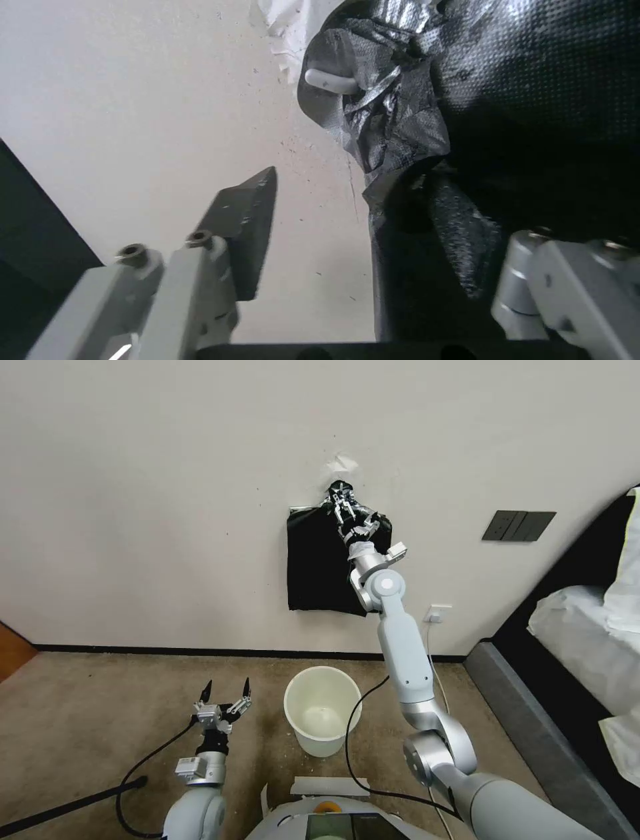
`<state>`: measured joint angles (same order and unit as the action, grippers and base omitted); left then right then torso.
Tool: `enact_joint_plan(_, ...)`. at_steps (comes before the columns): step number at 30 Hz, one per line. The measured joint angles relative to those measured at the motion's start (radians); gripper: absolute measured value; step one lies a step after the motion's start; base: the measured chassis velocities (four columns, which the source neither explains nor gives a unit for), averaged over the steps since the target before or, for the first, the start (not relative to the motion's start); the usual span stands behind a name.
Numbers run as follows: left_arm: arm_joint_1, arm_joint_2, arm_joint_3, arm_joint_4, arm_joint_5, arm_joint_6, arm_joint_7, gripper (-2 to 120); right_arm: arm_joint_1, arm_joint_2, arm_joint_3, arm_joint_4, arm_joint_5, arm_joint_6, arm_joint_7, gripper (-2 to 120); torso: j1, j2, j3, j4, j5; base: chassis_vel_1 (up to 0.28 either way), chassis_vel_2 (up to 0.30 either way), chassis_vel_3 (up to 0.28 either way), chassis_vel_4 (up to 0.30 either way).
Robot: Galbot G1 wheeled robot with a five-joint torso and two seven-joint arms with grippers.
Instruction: Place a trash bag onto the trash bin.
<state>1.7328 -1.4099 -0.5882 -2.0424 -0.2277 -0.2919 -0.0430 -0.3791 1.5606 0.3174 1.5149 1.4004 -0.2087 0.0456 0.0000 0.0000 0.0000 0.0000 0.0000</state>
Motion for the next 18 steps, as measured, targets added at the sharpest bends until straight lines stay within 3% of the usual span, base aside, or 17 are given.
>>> enact_joint_plan(2,0.0,0.0,0.0,0.0,0.0,0.0,0.0,100,0.0,0.0,0.001,-0.001,0.0,0.0,0.0,49,0.0,0.0,0.0,0.0,0.0,0.0,0.0,0.0,0.0)
enact_joint_plan(3,0.0,0.001,0.0,0.0,0.0,0.0,0.0,100,-0.001,0.0,0.001,-0.003,0.0,0.001,-0.002,41,0.0,0.0,0.0,0.0,0.0,0.0,0.0,0.0,0.0)
enact_joint_plan(5,0.0,0.001,0.0,0.0,0.0,0.0,0.0,100,-0.001,0.0,0.001,-0.003,0.0,0.001,-0.002,41,0.0,0.0,0.0,0.0,0.0,0.0,0.0,0.0,0.0)
enact_joint_plan(6,-0.001,0.0,0.001,0.0,0.0,0.0,0.0,100,-0.005,-0.001,0.001,-0.003,-0.001,0.001,-0.004,30,0.0,0.0,0.0,0.0,0.0,0.0,0.0,0.0,0.0)
enact_joint_plan(11,-0.002,0.0,0.003,0.0,0.0,0.0,0.0,100,-0.008,-0.002,0.001,-0.003,-0.004,0.003,-0.009,18,0.0,0.0,0.0,0.0,0.0,0.0,0.0,0.0,0.0)
enact_joint_plan(15,-0.001,0.001,0.003,-0.001,0.0,0.0,-0.001,100,-0.008,-0.005,0.001,-0.008,-0.02,0.008,-0.016,0,0.0,0.0,0.0,-0.0001,0.0001,0.0,0.0,0.0,0.0)
enact_joint_plan(18,0.003,0.001,0.002,-0.001,0.0,0.0,-0.001,100,-0.01,-0.006,-0.007,-0.012,-0.044,0.02,-0.033,0,0.0,0.0,0.0,0.0,0.0,0.0,0.0,0.0,0.0)
